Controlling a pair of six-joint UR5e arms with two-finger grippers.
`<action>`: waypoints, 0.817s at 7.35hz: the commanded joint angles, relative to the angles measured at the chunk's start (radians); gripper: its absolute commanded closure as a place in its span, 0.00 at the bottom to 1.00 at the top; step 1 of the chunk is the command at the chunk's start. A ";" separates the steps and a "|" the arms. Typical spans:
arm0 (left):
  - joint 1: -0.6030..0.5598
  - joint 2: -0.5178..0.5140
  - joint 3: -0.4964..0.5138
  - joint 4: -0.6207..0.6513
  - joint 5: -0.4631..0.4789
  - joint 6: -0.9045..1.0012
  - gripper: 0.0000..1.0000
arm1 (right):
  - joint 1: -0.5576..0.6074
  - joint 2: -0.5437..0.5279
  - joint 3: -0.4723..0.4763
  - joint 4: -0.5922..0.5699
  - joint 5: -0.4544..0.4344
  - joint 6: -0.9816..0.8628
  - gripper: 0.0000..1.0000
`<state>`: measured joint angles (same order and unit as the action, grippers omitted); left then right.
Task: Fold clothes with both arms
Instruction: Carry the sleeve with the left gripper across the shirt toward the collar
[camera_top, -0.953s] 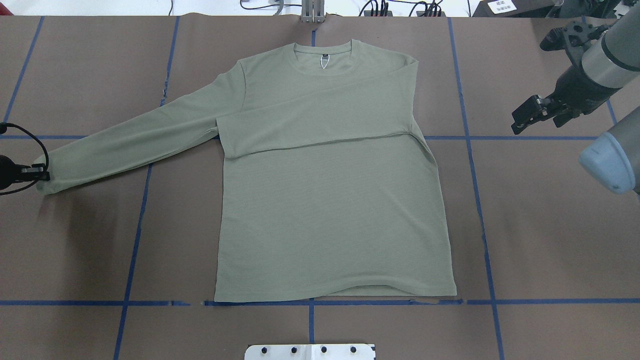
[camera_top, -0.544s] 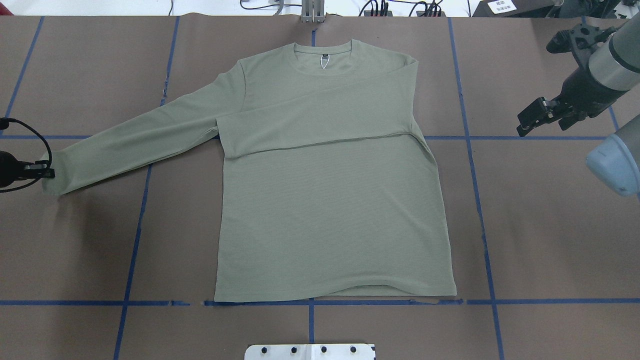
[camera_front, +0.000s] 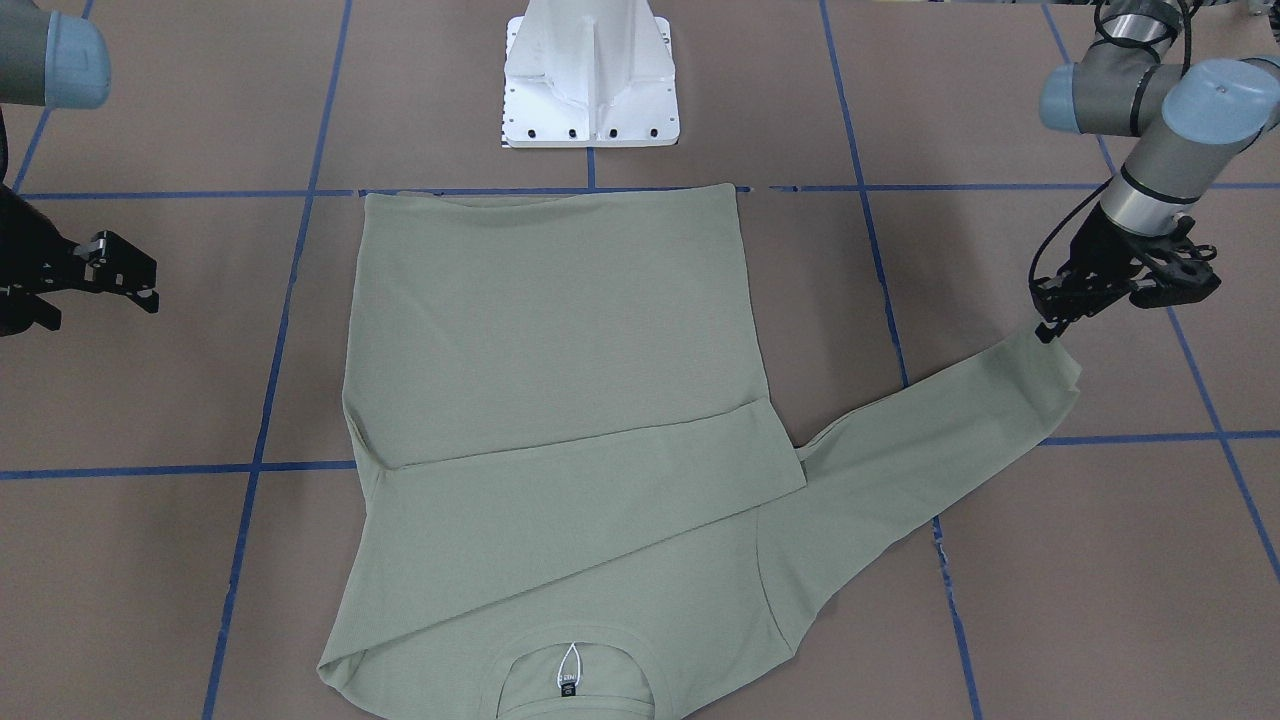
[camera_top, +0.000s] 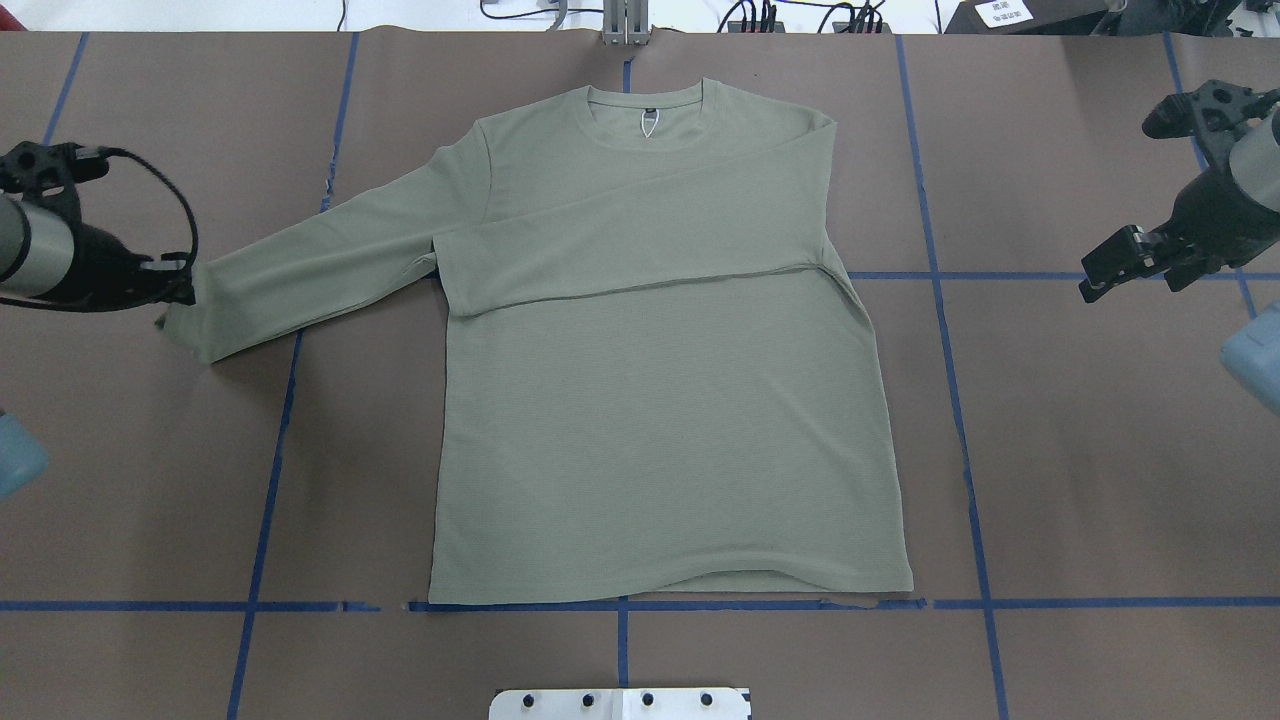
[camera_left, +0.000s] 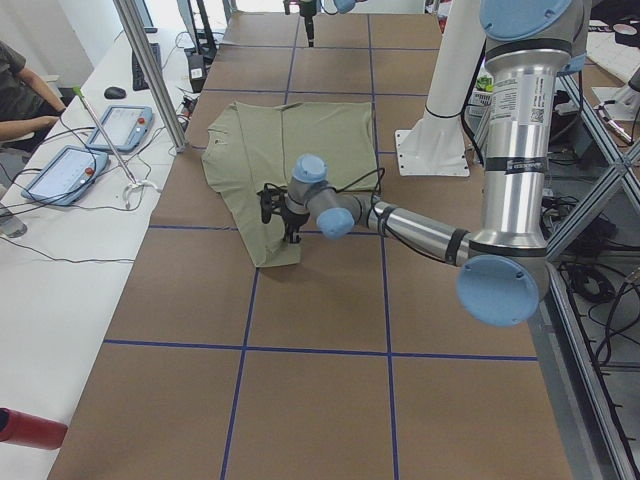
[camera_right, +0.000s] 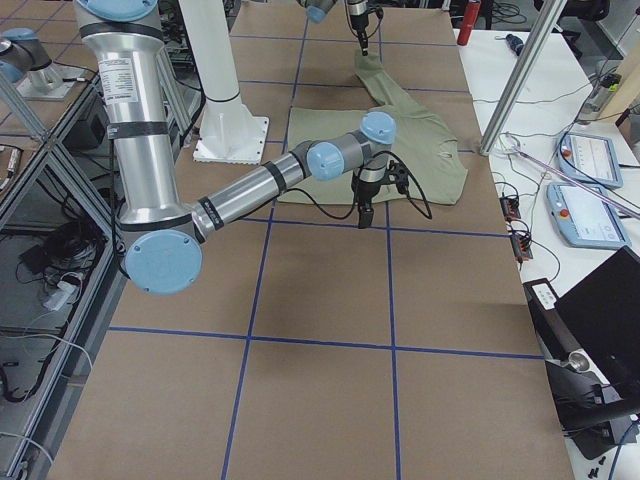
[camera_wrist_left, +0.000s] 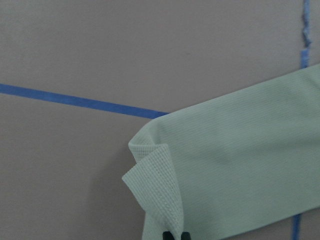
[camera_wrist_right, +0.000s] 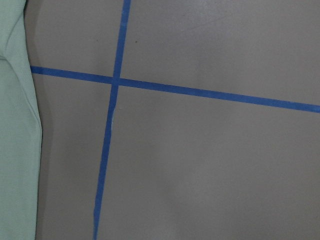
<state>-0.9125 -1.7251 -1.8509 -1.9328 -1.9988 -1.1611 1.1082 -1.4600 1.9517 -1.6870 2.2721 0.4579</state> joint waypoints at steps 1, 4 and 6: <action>0.009 -0.315 -0.001 0.345 -0.046 -0.026 1.00 | 0.027 -0.081 0.045 0.001 -0.002 -0.034 0.00; 0.020 -0.622 0.207 0.356 -0.078 -0.165 1.00 | 0.087 -0.190 0.078 0.001 0.000 -0.125 0.00; 0.015 -0.853 0.373 0.345 -0.119 -0.288 1.00 | 0.088 -0.191 0.066 0.000 0.000 -0.120 0.00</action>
<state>-0.8952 -2.4401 -1.5661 -1.5829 -2.0874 -1.3671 1.1927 -1.6473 2.0237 -1.6868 2.2717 0.3392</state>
